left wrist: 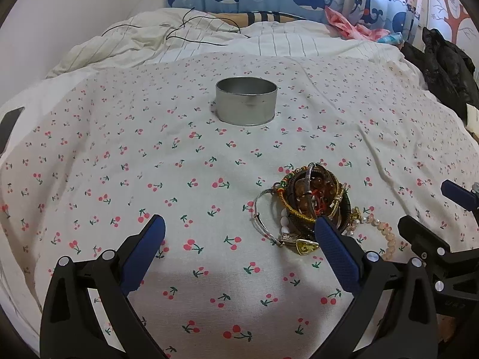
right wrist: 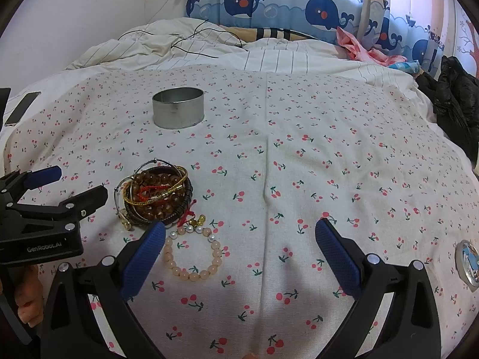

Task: Organize jewelry

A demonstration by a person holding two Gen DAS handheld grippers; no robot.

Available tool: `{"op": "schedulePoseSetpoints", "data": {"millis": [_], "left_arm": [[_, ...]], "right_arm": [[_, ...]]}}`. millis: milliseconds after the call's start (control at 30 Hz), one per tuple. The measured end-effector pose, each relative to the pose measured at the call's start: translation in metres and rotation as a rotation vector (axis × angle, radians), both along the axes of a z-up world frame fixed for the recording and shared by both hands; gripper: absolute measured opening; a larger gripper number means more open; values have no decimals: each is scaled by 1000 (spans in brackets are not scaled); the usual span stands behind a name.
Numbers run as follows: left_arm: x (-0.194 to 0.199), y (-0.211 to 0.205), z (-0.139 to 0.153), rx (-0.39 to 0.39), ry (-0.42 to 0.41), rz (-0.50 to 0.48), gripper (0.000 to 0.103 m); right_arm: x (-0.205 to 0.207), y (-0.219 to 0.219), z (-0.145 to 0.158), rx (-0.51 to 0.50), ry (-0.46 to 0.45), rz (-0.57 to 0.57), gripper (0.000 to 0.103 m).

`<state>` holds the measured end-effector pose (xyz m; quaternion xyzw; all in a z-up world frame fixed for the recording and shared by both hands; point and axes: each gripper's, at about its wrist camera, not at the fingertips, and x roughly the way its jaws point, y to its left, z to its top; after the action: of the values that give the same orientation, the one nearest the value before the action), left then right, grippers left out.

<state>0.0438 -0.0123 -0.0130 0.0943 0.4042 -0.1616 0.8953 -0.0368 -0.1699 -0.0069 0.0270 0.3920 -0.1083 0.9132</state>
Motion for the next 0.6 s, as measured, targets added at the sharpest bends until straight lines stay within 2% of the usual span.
{"op": "schedulePoseSetpoints", "data": {"millis": [600], "left_arm": [[5,4,0,8,14,20,97]], "right_arm": [[2,3,-4,9,-1,23,96]]}}
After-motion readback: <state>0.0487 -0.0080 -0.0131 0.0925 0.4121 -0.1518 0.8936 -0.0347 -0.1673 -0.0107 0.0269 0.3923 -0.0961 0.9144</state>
